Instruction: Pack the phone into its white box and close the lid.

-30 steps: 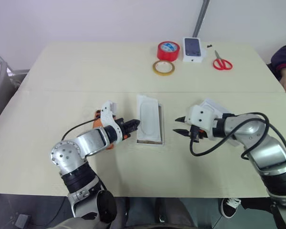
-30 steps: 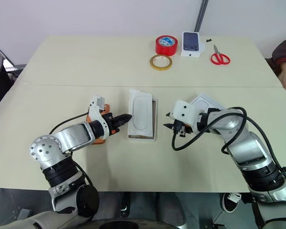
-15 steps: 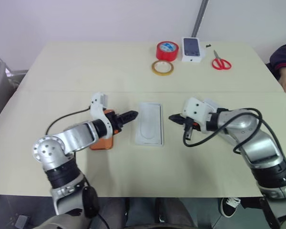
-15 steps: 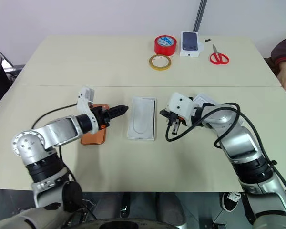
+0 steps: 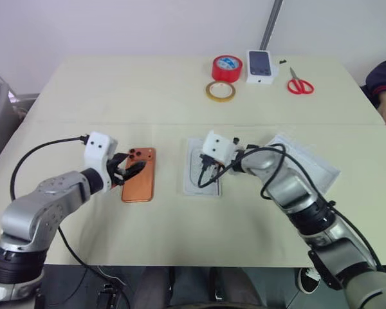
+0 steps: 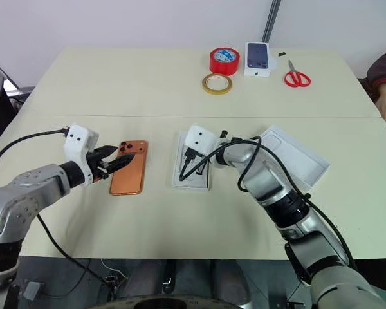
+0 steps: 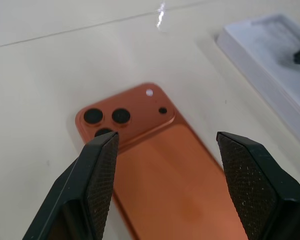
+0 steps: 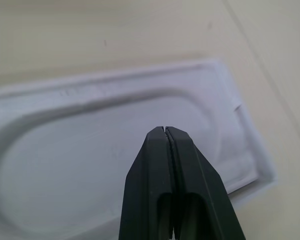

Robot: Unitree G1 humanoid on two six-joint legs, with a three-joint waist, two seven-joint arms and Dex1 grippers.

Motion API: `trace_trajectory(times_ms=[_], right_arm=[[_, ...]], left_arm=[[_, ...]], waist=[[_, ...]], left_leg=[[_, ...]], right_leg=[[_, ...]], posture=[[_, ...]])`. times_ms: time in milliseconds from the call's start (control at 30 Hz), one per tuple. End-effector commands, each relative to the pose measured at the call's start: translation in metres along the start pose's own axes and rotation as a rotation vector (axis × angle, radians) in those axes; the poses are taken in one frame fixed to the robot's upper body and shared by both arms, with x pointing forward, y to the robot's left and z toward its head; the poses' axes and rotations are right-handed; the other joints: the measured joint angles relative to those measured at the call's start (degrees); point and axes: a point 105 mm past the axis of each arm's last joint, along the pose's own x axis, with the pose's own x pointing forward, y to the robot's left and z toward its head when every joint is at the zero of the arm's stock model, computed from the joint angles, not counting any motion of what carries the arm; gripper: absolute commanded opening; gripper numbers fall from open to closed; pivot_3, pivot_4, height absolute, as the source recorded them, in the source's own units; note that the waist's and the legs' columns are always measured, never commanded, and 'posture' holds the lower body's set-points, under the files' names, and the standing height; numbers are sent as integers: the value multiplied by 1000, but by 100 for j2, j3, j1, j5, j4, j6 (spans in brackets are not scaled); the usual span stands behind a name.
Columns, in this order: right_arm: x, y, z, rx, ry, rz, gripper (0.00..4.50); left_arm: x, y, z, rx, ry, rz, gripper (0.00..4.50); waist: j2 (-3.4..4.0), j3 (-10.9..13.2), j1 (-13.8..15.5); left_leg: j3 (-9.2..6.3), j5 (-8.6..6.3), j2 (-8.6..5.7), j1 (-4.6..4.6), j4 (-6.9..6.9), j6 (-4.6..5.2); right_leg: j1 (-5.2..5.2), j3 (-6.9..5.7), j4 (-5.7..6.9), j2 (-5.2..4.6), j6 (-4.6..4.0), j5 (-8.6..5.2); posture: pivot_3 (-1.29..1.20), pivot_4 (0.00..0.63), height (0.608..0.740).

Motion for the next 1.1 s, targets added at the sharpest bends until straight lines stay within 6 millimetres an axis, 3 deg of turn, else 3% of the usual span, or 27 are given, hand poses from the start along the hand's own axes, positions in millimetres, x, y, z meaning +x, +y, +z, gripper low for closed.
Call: trace_trajectory(times_ms=[33,400,633,933,1100], right_arm=[[5,-6,15,-53,-38,-32,31],[12,-11,30,-46,-93,-49,31],[21,-9,19,-66,-45,-60,31],[-1,-12,0,-131,64,-63,31],[-12,-3,6,-165,65,-24,31]], left_arm=[[-7,-18,8,72,-64,-101,3272],[-22,-43,-6,158,-53,-258,3272],[-21,-48,-7,158,-54,-277,3272],[-22,-49,-8,153,-55,-282,3272],[-21,-50,-8,153,-55,-289,3272]], waist=[[0,0,-14],[0,0,-20],[0,0,-19],[1,-1,-13],[1,-1,-19]], left_leg=[[1,-1,0,0,-5,2],[1,-14,4,0,-22,27],[2,-15,4,0,-22,28],[1,-16,4,0,-22,30],[1,-16,5,0,-25,30]], right_leg=[[-3,1,0,0,0,0],[-13,1,5,0,-2,1],[-13,1,5,0,-2,1],[-12,1,5,0,-2,1],[-14,1,5,1,-2,1]], posture=[[0,150,740],[0,150,740],[0,150,740],[0,150,740],[0,150,740]])
